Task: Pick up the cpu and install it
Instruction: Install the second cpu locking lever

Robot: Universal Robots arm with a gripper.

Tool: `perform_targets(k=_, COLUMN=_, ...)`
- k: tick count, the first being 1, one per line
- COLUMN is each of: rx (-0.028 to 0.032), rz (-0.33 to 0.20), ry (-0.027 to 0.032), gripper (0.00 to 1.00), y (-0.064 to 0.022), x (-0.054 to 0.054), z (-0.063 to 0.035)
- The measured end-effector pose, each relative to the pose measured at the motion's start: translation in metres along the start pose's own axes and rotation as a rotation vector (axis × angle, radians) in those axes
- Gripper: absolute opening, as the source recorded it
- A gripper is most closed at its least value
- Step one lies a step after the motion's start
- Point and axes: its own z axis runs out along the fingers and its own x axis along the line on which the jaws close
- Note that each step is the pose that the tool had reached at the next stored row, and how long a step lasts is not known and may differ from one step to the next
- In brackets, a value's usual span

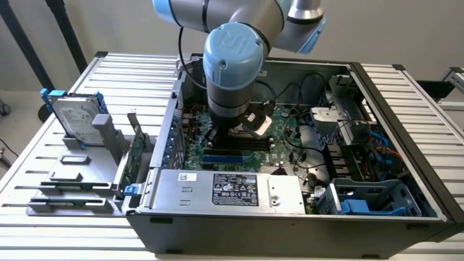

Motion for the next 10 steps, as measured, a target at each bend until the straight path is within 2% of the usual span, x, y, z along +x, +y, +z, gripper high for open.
perform_targets(k=10, rx=0.0, rz=0.0, ry=0.0, gripper=0.11, y=0.0, x=0.0, z=0.0)
